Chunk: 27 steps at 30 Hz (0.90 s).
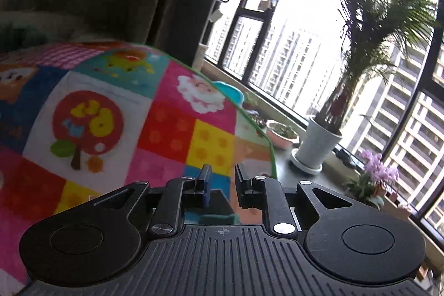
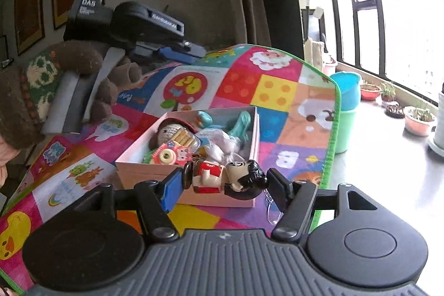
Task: Organize objects
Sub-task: 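Lower the figurine and teal toy into the pink box and open both grippers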
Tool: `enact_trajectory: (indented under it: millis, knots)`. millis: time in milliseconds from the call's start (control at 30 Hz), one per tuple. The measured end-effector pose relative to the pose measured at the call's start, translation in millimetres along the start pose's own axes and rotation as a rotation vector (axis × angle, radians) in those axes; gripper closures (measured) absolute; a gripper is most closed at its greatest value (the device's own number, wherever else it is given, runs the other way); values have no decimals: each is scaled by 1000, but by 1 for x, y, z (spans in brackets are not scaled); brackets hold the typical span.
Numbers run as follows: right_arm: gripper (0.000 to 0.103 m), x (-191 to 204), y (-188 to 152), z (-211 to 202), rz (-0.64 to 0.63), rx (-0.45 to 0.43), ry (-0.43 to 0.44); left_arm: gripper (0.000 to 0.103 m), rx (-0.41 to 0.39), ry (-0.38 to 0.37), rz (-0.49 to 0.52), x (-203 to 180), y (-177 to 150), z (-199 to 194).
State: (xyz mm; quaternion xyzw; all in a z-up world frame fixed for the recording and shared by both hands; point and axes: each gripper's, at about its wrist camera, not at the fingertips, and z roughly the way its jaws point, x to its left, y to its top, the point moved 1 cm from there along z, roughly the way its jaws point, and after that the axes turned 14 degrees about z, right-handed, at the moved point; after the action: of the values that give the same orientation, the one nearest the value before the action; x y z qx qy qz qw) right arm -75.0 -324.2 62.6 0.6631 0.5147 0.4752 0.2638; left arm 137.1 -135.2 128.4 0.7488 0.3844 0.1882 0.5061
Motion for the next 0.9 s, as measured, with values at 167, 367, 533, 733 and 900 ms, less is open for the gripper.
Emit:
enact_trajectory:
  millis: [167,367,533,733,900]
  knots:
    - [38,-12,1,4,47,9,-4,83,63,5,-44,21,-35,-19]
    - [38,4,21,7,54,8,37,83,82,-25,-86,41,-102,-80]
    - [38,41,76,38,53,38,111,83,109,32,-58,48,-152,-123]
    - [38,96,136,122,73,113,93,83,85,23,-139,73,-179,-156]
    - [19,113,150,182,111,173,21,83,69,31,-163,90,-183,-170]
